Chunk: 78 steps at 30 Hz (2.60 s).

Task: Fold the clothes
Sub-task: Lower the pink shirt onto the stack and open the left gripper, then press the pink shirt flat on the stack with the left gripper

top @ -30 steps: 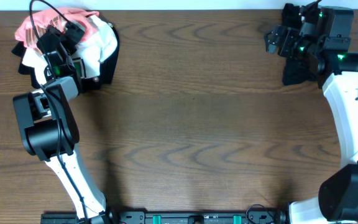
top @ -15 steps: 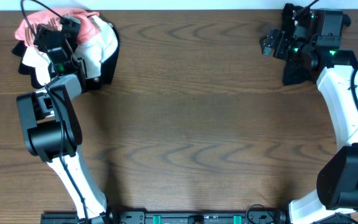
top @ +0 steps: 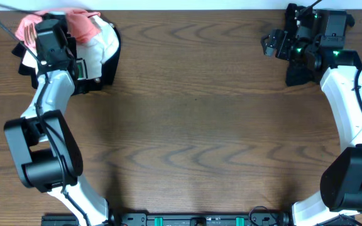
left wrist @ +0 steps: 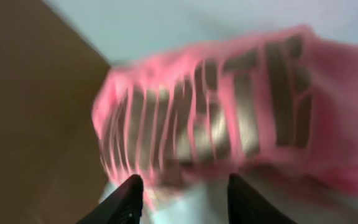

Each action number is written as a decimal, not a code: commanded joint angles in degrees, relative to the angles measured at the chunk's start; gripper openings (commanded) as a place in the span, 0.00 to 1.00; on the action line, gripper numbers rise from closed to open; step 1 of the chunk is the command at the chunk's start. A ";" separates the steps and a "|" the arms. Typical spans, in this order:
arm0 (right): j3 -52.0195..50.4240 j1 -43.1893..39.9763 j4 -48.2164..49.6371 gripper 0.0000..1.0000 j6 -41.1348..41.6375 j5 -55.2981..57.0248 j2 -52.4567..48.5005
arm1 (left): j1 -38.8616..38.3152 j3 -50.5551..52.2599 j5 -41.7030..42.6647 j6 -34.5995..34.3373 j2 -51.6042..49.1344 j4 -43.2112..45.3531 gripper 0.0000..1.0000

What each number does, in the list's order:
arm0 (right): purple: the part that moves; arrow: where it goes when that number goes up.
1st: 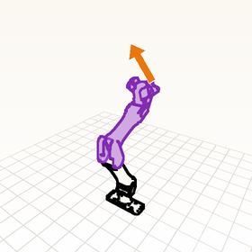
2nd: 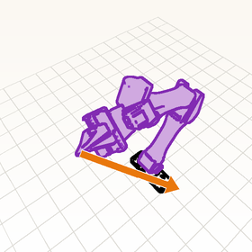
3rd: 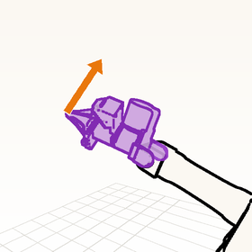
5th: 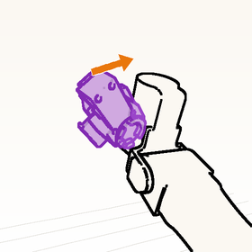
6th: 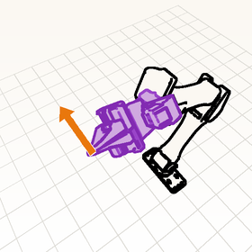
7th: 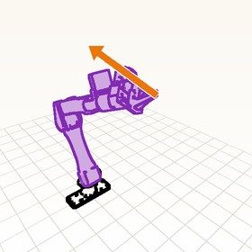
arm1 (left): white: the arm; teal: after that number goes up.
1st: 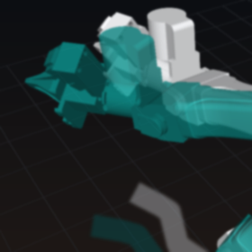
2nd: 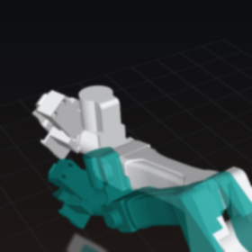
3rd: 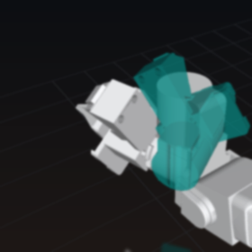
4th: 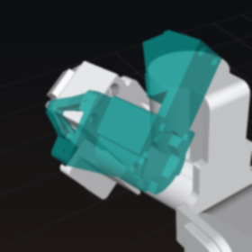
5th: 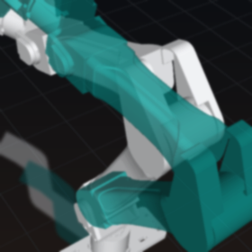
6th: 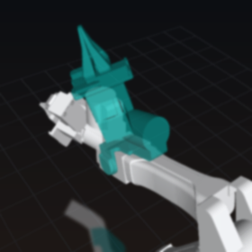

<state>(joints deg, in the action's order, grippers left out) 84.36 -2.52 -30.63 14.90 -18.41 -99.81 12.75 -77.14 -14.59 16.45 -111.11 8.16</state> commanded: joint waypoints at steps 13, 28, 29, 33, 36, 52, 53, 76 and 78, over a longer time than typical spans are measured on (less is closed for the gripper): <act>-0.04 3.50 0.02 0.99 -0.96 -0.87 -0.61 | 0.35 -0.59 18.08 -34.27 2.93 -8.55 0.52; -0.04 4.15 -0.22 0.99 -3.45 -0.68 -0.66 | -2.75 -0.59 9.14 -50.42 2.86 3.48 0.52; -0.04 4.17 -0.22 0.99 -3.45 -0.59 -0.66 | -3.19 -0.59 9.14 -48.78 2.82 4.04 0.52; -0.04 4.17 -0.42 0.99 -3.45 -0.44 -0.66 | -4.76 -0.59 6.95 -46.69 2.49 4.61 0.52; -0.04 4.17 -0.55 0.99 -3.45 -0.46 -0.66 | -5.68 -0.59 3.91 -47.36 1.51 4.63 0.50; -0.04 4.15 -1.55 0.99 -3.87 0.24 -0.66 | -8.83 -0.61 0.76 -49.51 -9.88 17.70 0.50; -0.04 4.15 -1.55 0.99 -3.85 0.24 -0.66 | -8.81 -0.61 0.76 -49.51 -10.23 18.32 0.50; -0.04 4.15 -1.95 0.99 -4.70 0.24 -0.66 | -9.01 -0.92 -0.96 -49.31 -14.53 30.88 0.06; -0.04 4.15 -1.95 0.99 -4.70 0.24 -0.66 | -9.33 -1.22 -0.68 -49.29 -13.70 30.95 0.06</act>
<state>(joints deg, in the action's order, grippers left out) 84.36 1.30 -32.38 11.07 -18.39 -99.96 3.90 -77.19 -15.20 -33.04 -125.54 38.65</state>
